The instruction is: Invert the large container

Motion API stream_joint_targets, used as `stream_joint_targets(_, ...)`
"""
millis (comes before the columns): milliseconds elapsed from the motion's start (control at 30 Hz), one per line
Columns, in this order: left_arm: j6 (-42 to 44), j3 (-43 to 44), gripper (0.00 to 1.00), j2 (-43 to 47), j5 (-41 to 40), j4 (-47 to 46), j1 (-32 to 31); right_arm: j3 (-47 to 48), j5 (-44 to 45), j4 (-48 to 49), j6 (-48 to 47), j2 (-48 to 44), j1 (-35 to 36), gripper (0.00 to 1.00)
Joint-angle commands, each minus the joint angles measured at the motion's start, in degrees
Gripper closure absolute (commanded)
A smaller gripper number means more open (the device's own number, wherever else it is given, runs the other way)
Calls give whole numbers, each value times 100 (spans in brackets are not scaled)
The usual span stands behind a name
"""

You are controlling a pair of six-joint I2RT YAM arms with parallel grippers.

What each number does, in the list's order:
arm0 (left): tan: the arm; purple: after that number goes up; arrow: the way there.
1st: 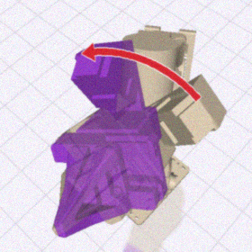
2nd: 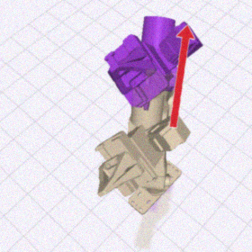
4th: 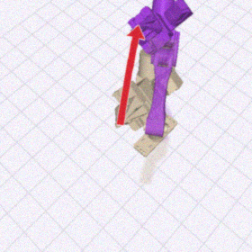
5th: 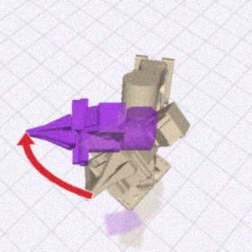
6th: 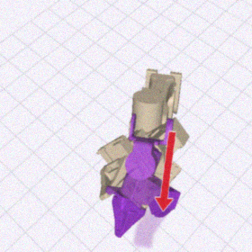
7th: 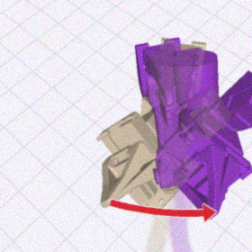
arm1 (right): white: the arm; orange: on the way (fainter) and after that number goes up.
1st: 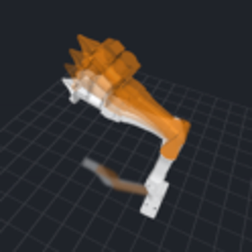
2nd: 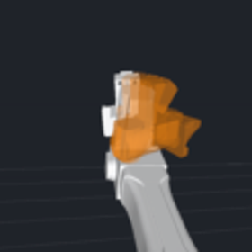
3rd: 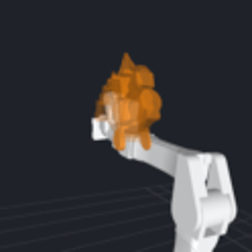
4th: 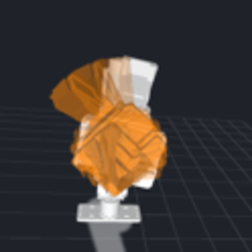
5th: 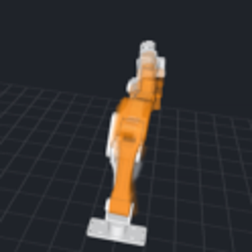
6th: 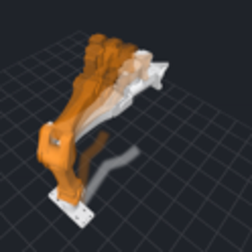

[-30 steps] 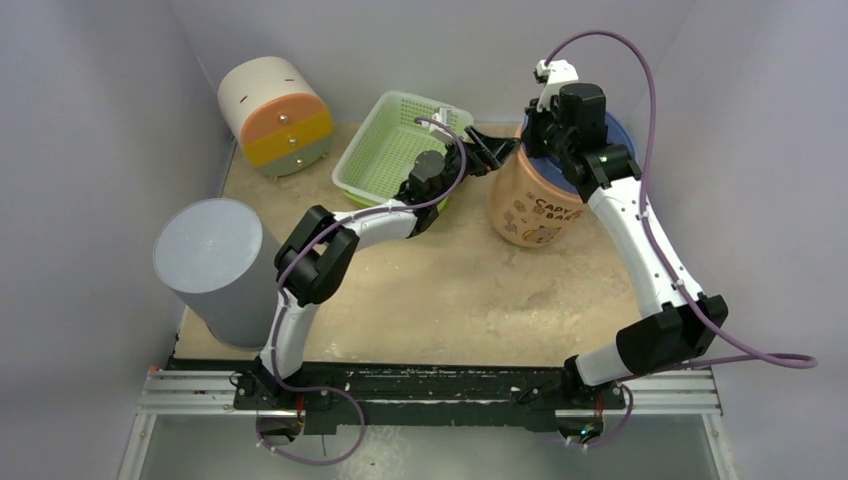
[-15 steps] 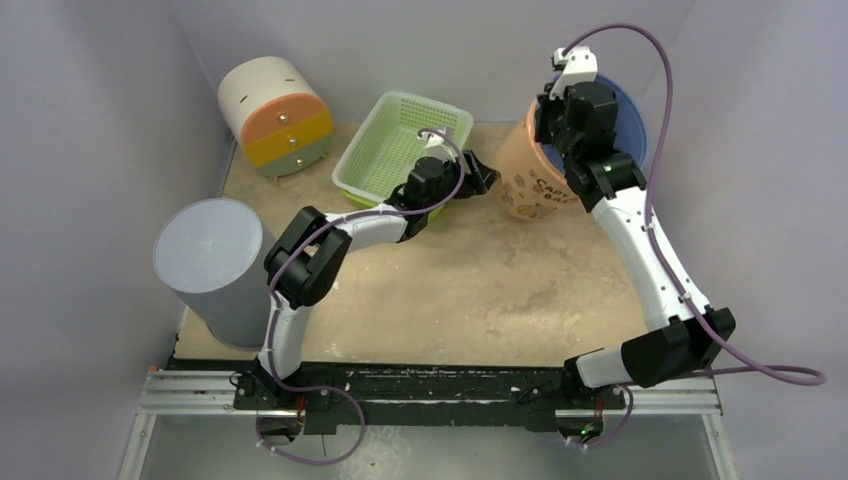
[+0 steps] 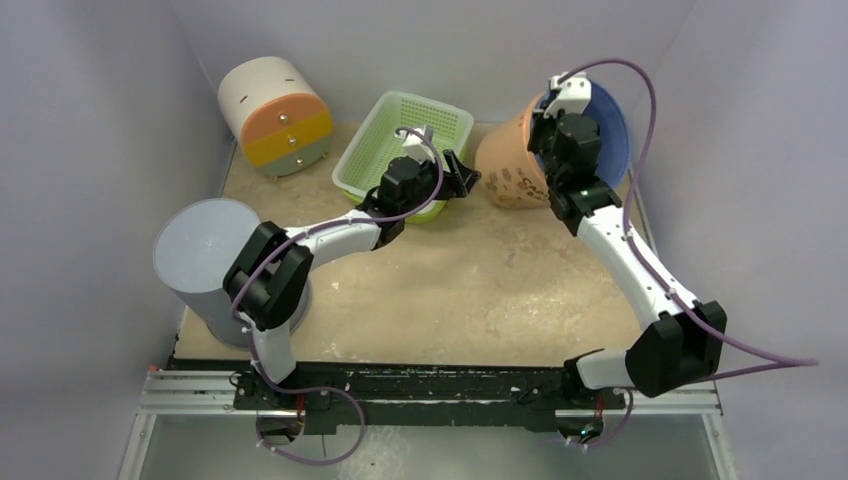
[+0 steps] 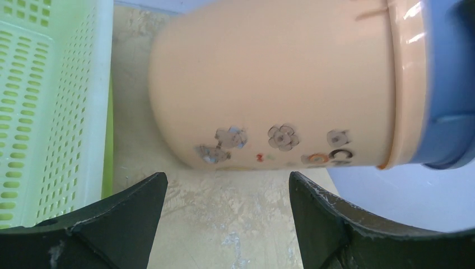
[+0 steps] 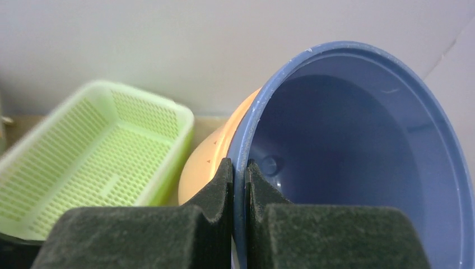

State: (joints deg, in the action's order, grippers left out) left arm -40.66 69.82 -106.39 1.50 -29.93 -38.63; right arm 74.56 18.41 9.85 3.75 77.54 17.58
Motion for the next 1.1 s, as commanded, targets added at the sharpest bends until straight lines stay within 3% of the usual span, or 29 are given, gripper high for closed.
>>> stream_joint_targets(0,269,-138,23,383,-53,-229,3,-445,669,1364,-197,-182,3,100)
stream_joint_targets(167,214,-168,23,358,-28,-298,-4,-1208,1415,1842,-120,-438,229,100)
stream_joint_targets(333,173,-252,23,326,-40,-411,-4,-2460,2590,3387,-316,-551,612,100)
stream_joint_targets(533,198,-317,23,302,-78,-408,-4,-2672,2840,4471,-701,335,637,100)
stream_joint_targets(633,269,-356,23,309,-113,-405,-4,-2244,2480,4147,-795,718,632,100)
stream_joint_targets(700,320,-376,23,311,-157,-386,-1,-1871,2239,3290,-345,997,570,100)
stream_joint_targets(767,343,-395,23,301,-165,-377,-2,-1739,2167,3250,-304,1247,491,100)
stream_joint_targets(900,419,-451,23,345,-165,-348,4,-1650,1859,2819,-16,1118,437,100)
stream_joint_targets(1067,596,-413,23,418,-273,-135,15,-248,273,675,388,1193,170,100)
